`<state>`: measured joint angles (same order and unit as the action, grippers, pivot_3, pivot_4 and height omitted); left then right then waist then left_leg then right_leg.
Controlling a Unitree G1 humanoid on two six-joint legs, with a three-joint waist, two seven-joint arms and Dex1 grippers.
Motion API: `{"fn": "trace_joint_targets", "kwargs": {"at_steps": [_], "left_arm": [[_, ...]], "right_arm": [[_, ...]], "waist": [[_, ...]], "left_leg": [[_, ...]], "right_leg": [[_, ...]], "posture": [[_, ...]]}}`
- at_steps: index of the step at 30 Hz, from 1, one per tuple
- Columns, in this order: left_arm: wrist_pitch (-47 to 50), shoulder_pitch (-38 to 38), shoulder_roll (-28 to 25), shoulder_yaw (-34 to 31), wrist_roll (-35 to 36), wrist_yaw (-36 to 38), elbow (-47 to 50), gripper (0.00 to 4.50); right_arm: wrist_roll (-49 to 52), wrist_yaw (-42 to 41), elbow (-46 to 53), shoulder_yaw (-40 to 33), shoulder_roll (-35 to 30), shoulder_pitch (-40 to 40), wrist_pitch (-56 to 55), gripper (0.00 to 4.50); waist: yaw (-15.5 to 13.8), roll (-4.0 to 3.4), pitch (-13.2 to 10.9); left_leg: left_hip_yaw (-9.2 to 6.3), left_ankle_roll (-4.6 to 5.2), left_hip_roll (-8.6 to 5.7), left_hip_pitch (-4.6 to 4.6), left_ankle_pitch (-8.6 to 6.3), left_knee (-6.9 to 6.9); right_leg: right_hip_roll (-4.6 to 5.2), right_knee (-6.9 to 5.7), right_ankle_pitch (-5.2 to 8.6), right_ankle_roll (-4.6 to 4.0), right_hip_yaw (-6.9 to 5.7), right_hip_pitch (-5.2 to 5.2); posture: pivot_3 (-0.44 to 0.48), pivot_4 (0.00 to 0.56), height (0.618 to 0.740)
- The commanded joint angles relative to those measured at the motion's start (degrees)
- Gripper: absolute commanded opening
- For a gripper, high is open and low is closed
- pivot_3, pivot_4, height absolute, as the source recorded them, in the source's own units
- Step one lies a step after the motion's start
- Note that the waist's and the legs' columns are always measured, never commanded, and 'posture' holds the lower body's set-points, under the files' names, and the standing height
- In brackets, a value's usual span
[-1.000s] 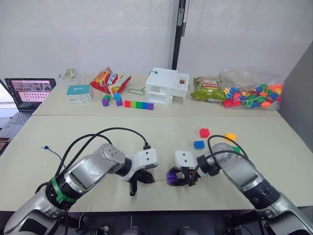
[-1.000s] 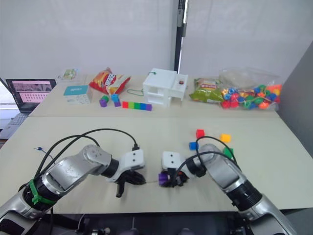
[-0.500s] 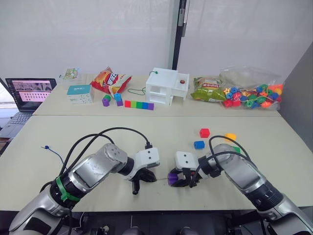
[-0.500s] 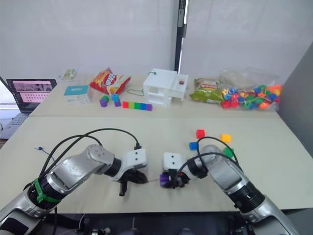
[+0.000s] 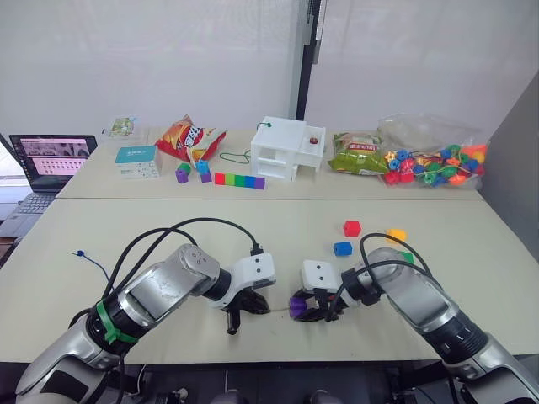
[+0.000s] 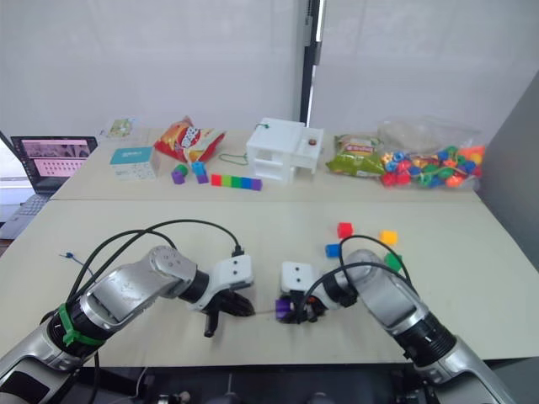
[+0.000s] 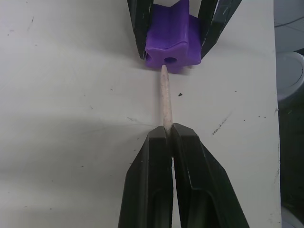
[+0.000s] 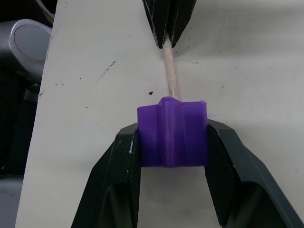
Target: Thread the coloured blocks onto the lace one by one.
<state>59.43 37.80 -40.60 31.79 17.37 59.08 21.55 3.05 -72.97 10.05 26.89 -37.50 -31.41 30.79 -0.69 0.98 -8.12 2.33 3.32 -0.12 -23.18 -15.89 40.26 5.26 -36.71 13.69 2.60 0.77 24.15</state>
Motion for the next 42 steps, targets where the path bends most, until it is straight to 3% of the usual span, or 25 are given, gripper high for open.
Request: {"fn": "trace_joint_targets", "kwargs": {"at_steps": [1, 26, 42], "left_arm": [[-0.6, 1.1, 1.3, -1.1, 1.4, 0.3, 2.5, 0.00], [1.8, 1.2, 1.6, -3.5, 4.7, 1.0, 4.3, 0.00], [-0.6, 0.6, 0.2, 0.0, 0.0, -1.5, 1.7, 0.00]], "right_arm": [[-0.1, 0.6, 1.1, 0.8, 0.2, 0.2, 0.8, 1.34], [-0.1, 2.3, -0.4, 0.6, 1.4, -0.3, 3.6, 1.34], [1.5, 1.6, 1.5, -1.5, -1.7, 2.5, 3.8, 1.34]], "waist": [[0.0, 0.00, 0.0], [0.0, 0.01, 0.0], [-0.2, 0.01, 0.0]], "left_leg": [[0.00, 0.00, 0.00, 0.00, 0.00, 0.01], [-0.02, 0.00, 0.00, 0.03, 0.00, 0.07], [-0.02, 0.02, -0.02, 0.01, -0.01, 0.07]], "right_leg": [[0.00, 0.00, 0.00, 0.00, 0.00, 0.00], [0.01, -0.02, 0.00, 0.00, 0.00, -0.05], [0.04, 0.00, 0.00, 0.00, 0.00, -0.04]], "posture": [[0.000, 0.150, 0.740], [0.000, 0.150, 0.740], [0.000, 0.150, 0.740]]}}
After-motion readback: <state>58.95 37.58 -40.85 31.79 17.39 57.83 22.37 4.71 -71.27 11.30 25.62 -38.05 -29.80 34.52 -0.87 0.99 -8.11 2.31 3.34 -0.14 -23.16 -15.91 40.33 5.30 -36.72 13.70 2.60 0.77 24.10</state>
